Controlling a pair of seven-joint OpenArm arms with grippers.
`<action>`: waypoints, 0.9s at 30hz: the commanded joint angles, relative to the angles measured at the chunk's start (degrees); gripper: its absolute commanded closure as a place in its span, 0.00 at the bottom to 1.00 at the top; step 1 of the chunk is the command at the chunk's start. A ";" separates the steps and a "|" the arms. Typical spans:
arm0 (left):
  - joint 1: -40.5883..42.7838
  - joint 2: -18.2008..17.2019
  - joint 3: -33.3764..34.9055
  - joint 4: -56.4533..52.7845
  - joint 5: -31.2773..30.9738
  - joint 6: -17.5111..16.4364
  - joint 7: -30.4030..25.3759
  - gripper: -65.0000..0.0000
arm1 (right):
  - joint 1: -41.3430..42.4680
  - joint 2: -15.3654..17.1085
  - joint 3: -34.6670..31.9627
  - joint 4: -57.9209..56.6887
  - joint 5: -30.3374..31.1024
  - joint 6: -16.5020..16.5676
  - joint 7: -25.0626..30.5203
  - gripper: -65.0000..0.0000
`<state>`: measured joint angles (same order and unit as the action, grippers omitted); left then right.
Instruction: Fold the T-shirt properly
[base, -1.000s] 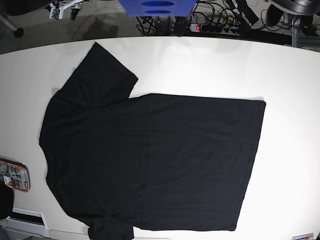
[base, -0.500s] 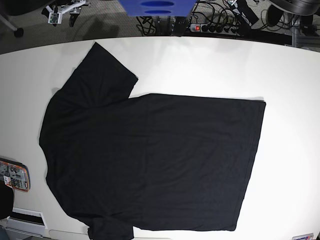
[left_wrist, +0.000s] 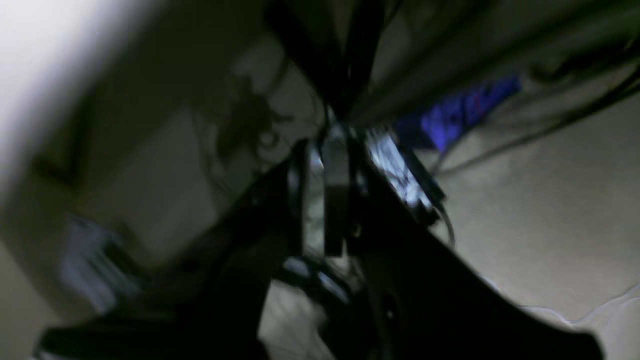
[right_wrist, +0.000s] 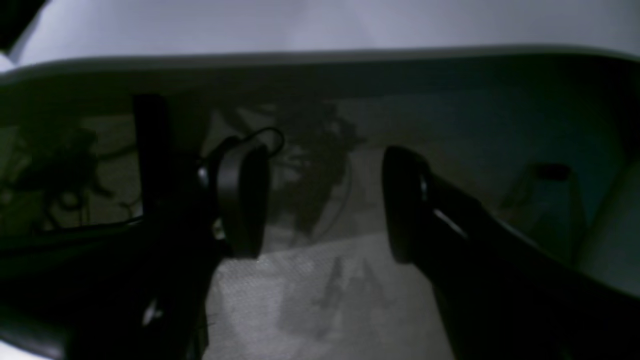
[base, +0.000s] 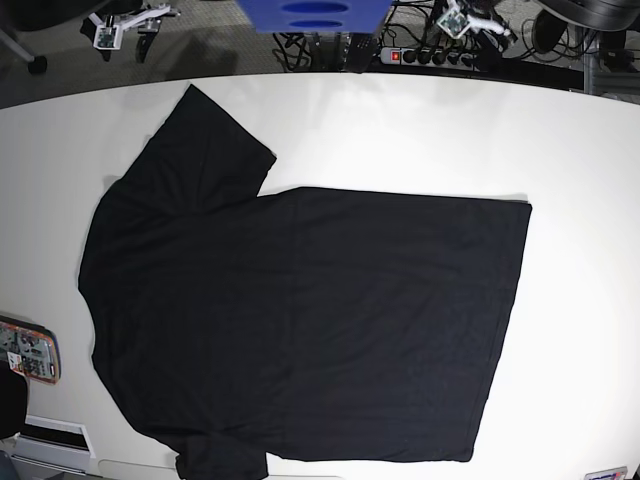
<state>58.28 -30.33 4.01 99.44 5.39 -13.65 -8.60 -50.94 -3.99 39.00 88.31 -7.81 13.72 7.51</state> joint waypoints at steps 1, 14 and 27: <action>2.25 -0.93 -1.42 2.32 -0.16 0.07 -0.76 0.91 | -0.80 0.25 0.42 0.79 0.39 -0.22 3.35 0.47; -0.39 6.63 -15.04 8.91 0.37 0.07 -0.76 0.91 | -0.80 0.25 0.60 4.21 0.30 -0.22 16.45 0.47; -7.60 21.05 -24.10 15.16 14.00 -0.11 -0.76 0.91 | 2.54 16.08 -16.89 21.18 -0.05 -0.22 -2.45 0.47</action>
<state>49.95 -9.19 -19.81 113.38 20.25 -14.66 -8.08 -48.51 11.33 21.58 107.87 -8.97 14.20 1.83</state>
